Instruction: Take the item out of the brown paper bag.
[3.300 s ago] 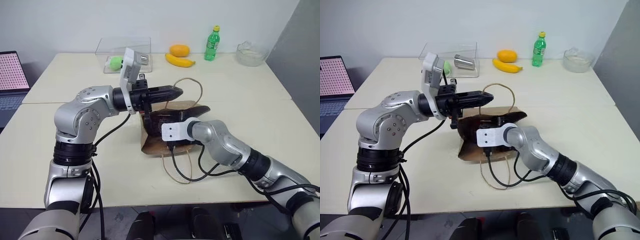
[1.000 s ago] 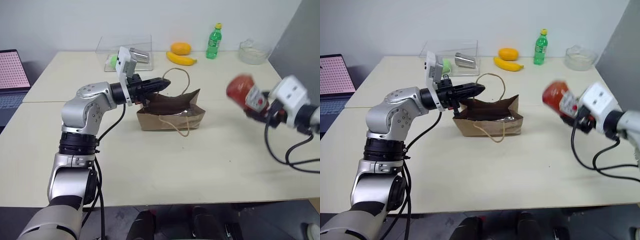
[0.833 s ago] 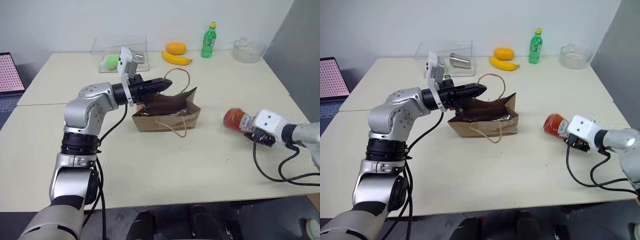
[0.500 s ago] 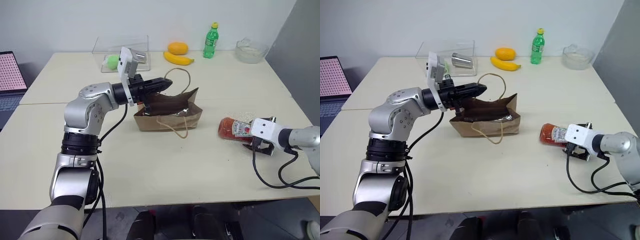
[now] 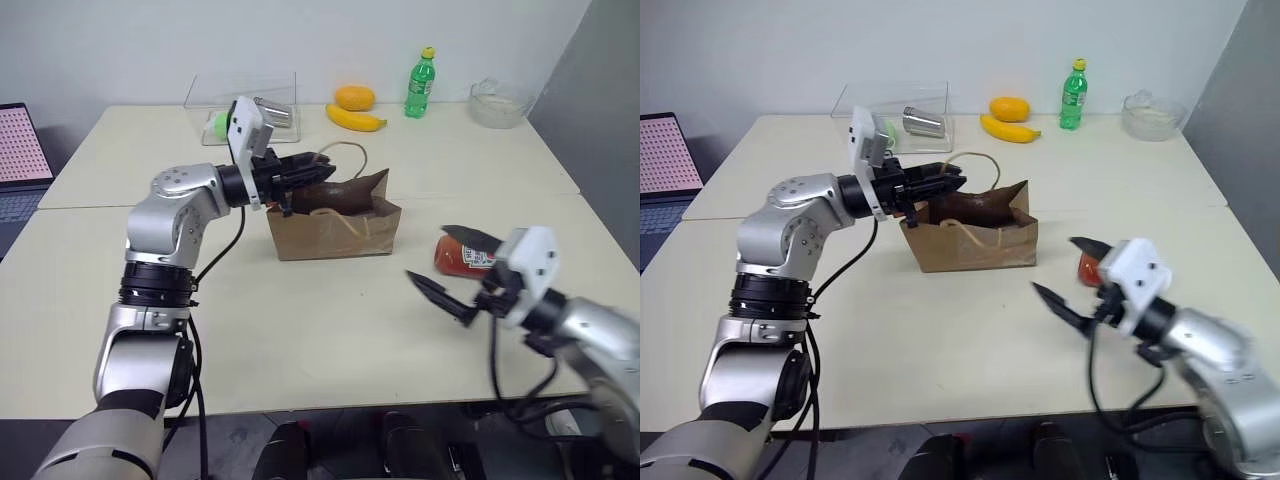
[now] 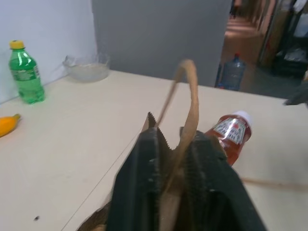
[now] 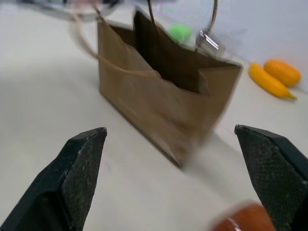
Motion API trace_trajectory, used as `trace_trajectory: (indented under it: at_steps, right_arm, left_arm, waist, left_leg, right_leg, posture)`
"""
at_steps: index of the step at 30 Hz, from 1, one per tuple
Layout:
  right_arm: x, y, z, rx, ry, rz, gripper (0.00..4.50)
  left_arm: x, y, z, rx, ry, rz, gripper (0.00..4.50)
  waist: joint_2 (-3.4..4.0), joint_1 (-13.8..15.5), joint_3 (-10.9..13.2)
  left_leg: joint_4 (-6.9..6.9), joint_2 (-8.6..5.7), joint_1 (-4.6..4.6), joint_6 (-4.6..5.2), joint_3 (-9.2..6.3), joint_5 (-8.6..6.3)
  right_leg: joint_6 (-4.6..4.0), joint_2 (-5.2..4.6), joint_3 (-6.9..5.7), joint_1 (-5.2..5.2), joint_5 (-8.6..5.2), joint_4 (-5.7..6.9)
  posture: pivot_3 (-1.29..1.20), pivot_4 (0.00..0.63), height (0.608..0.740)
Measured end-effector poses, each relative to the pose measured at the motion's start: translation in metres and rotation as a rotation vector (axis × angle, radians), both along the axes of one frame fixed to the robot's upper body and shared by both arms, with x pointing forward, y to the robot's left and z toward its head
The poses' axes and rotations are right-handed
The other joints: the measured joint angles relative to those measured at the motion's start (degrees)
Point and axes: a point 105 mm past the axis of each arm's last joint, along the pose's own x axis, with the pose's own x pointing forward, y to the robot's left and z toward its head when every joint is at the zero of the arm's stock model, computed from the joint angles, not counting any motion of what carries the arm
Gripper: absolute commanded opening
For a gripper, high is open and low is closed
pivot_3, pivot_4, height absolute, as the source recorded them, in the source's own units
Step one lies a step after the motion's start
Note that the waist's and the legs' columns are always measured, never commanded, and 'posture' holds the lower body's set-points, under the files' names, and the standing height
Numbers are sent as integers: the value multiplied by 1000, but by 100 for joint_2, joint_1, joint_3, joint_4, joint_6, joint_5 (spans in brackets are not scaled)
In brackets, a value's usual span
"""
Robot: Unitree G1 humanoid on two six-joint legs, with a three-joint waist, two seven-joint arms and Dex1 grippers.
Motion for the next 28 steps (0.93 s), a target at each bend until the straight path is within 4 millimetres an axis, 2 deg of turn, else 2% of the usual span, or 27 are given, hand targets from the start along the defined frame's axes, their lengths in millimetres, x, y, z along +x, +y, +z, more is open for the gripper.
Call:
trace_trajectory:
  at_steps: [2,6,9,13,14,16,17,19,21,25,28]
  right_arm:
    - [3,8,-2,4,-1,-6,4500]
    - [18,7,-3,-9,-14,-44,4500]
    - [23,6,-3,-1,-24,-44,4500]
    - [26,4,0,24,-49,-46,4500]
    - [27,4,1,37,-55,-47,4500]
    - [29,0,2,65,-66,-66,4500]
    - [30,-1,1,71,-67,-72,4500]
    - [31,-2,-4,71,-78,-82,4500]
    - [31,-4,-15,58,-76,-102,4500]
    - [30,-3,-26,87,-97,-125,4500]
    - [28,-2,-26,124,-134,-150,4500]
  left_arm:
    - [0,6,3,20,-23,16,2459]
    - [-5,23,6,39,-57,71,3697]
    - [-11,41,11,27,-99,161,3697]
    - [-33,65,17,-36,-164,331,3697]
    - [-40,70,14,-52,-175,385,3697]
    - [-61,76,-8,-95,-153,479,3697]
    - [-66,78,-25,-100,-105,522,3697]
    - [-74,83,-44,-105,-74,618,3697]
    - [-84,86,-71,-78,-16,714,3697]
    - [-100,82,-112,-37,54,778,3697]
    - [-98,71,-117,-56,34,768,3697]
  waist:
    - [0,3,0]
    - [-1,6,0]
    - [-1,1,0]
    - [-1,-17,0]
    - [2,-18,-2]
    - [11,-23,-9]
    - [6,0,-10]
    - [-2,38,-18]
    - [-2,90,-18]
    - [-3,130,-19]
    - [-3,152,-19]
  left_leg:
    - [0,-1,0,0,-2,0]
    - [-6,2,-1,0,-8,-1]
    - [-10,4,-2,1,-9,-1]
    - [-8,6,0,2,-4,-2]
    - [-9,8,2,2,-3,-2]
    - [-12,9,11,2,7,-3]
    - [-8,9,4,1,-2,-2]
    - [-7,9,8,1,-5,-2]
    - [-5,2,18,1,-1,-2]
    - [-8,4,48,1,4,-2]
    - [-12,5,87,1,-2,-3]
  right_leg:
    - [0,-1,-2,0,0,-1]
    - [0,0,-6,-2,0,-2]
    - [-1,0,-7,-5,0,-3]
    - [-1,-2,0,-4,0,1]
    - [-1,-3,1,-4,0,-3]
    - [-1,-9,11,1,0,-2]
    - [-2,-3,1,-2,1,-2]
    - [-4,-2,-2,4,2,-3]
    - [-4,-6,1,18,2,-3]
    - [-4,-5,2,49,1,-10]
    - [-5,-3,-6,88,0,-17]
  posture:
    - [0,150,740]
    - [0,150,740]
    - [0,150,740]
    - [0,150,740]
    - [0,150,740]
    - [0,150,740]
    - [0,150,740]
    - [0,150,740]
    - [0,150,740]
    - [0,150,740]
    - [0,150,740]
